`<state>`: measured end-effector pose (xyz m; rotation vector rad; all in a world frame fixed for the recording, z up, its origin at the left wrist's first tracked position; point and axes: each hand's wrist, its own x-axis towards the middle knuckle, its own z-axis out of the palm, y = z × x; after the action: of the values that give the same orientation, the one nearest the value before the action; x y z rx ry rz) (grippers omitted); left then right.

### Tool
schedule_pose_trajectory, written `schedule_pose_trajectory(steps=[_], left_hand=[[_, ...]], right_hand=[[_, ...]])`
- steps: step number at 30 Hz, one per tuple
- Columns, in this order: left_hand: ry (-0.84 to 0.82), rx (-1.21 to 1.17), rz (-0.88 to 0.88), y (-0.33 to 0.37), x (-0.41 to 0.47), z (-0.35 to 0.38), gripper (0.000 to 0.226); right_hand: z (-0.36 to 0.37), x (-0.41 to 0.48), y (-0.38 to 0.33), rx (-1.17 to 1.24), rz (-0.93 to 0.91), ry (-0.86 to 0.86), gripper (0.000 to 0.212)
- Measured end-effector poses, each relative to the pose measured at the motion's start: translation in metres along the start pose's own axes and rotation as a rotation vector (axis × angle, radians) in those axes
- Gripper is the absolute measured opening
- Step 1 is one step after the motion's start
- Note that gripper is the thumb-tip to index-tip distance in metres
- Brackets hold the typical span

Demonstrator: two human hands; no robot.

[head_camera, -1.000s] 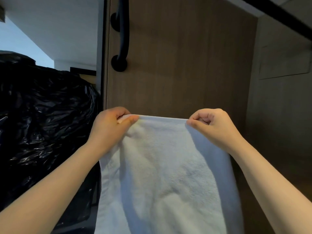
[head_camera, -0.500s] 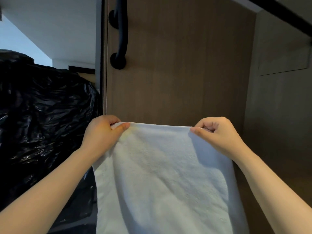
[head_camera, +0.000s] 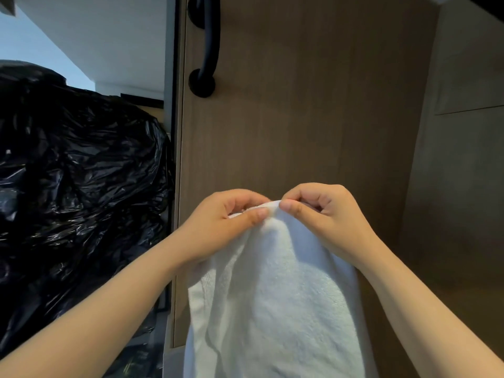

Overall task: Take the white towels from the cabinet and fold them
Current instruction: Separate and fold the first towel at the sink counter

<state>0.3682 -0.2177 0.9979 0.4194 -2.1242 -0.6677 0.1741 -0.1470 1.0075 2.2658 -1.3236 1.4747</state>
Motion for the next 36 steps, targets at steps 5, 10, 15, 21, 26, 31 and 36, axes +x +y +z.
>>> schedule_pose_trajectory(steps=[5,10,15,21,26,31,36], left_hand=[[0.215,0.055,-0.024,-0.012,0.009,-0.005,0.017],[0.401,0.237,-0.020,-0.027,0.023,-0.029,0.017],[0.438,0.393,-0.096,-0.044,0.020,-0.045,0.017],[0.396,0.467,-0.157,-0.060,0.014,-0.049,0.010],[0.302,0.461,-0.004,-0.048,0.011,-0.032,0.029],[0.159,0.293,0.047,-0.032,0.012,-0.004,0.037],[0.005,-0.053,-0.030,-0.036,0.012,0.005,0.019]], right_hand=[[0.004,0.003,0.006,0.005,0.080,-0.061,0.022],[-0.006,-0.002,0.027,0.048,0.218,-0.044,0.025],[-0.020,-0.005,0.036,0.090,0.228,-0.033,0.019],[-0.014,-0.005,0.039,-0.091,0.180,-0.022,0.020],[-0.003,0.003,0.035,-0.137,0.103,0.012,0.020],[0.009,0.014,0.028,-0.096,0.055,-0.020,0.020],[0.020,0.019,0.024,-0.051,0.009,-0.041,0.016]])
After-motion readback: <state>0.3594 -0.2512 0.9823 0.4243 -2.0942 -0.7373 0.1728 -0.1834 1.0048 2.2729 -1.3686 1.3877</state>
